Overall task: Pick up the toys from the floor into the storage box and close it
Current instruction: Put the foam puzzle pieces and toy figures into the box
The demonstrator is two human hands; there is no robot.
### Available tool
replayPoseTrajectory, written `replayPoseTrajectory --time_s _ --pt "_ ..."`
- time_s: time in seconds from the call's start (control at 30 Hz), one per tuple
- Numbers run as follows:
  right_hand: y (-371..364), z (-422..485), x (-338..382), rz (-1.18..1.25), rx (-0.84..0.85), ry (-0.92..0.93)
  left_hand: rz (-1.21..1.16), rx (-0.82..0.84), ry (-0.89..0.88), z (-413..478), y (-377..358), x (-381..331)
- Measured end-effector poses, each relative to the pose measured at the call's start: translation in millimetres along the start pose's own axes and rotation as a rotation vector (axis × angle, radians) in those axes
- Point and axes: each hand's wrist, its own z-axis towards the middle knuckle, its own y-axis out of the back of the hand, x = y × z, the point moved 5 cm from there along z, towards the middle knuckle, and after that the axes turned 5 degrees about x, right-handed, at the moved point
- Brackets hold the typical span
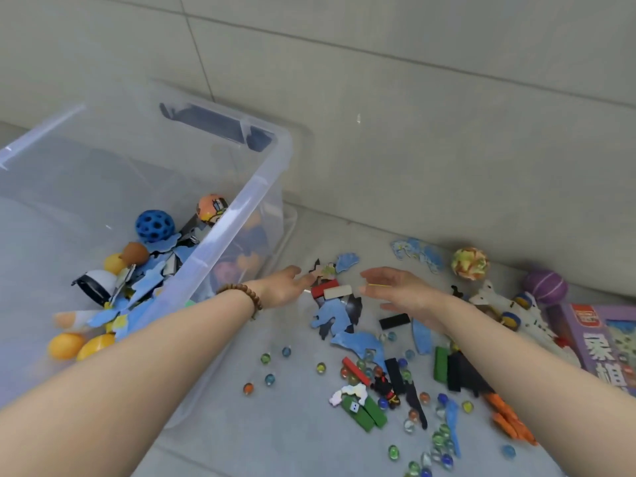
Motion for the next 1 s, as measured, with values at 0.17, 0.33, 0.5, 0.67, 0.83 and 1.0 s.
replayPoseTrajectory --time_s 0.17,0.33,0.5,0.67,0.83,1.0 --pt "-10 24 -5 -0.058 -0.062 -0.025 -0.170 -0.062 -0.049 16 -9 3" --pt "-13 45 -12 -0.107 -0.199 0.013 -0.248 -0.211 -0.107 32 -11 4" --pt "-26 61 -3 -0.327 -0.141 0.160 -0.347 -0.237 -0.144 44 -4 3" --pt "-32 69 -7 -0.396 -0.136 0.173 -0.394 -0.259 -0.160 50 -6 11" --pt "-22 65 -10 -0.329 -0.116 0.163 -0.379 -0.266 -0.166 52 -6 10" --pt "8 47 -10 -0.146 -0.211 0.166 -0.399 -0.253 -0.179 52 -15 2"
